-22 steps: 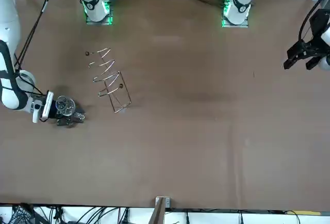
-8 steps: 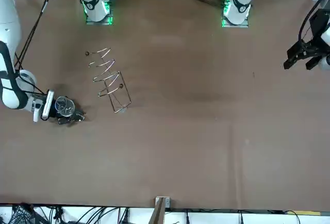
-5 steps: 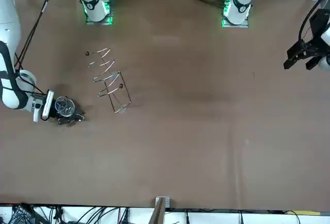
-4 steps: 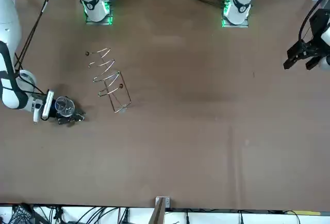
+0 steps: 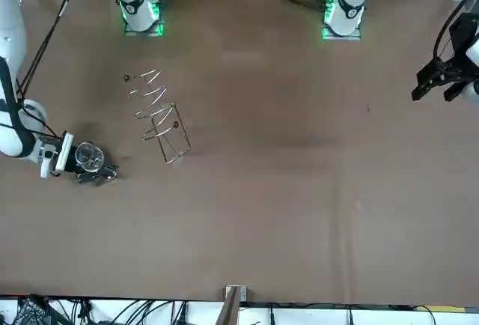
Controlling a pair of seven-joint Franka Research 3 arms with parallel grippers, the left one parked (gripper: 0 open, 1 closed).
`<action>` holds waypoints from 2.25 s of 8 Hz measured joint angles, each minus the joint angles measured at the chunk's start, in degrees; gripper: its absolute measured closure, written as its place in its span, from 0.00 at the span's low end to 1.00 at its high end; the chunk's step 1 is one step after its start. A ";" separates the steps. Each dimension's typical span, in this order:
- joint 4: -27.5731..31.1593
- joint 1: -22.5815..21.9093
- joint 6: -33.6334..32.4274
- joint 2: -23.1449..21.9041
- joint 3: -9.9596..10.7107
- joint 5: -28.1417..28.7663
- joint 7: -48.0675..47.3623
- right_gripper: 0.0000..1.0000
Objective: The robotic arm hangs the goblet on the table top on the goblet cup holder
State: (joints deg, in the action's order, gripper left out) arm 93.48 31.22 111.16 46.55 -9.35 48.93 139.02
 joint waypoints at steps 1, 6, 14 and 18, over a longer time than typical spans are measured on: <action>-0.19 -0.07 0.80 -1.14 0.00 -1.19 -0.89 0.86; -0.30 -0.64 5.72 -5.41 0.13 -10.55 -10.08 0.86; -0.14 -0.59 8.08 -7.16 0.58 -17.85 -20.20 0.89; -0.19 -0.62 6.19 -10.01 0.60 -17.99 -31.43 0.89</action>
State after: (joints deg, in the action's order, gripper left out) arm 93.29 30.59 117.35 36.54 -8.75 30.94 107.59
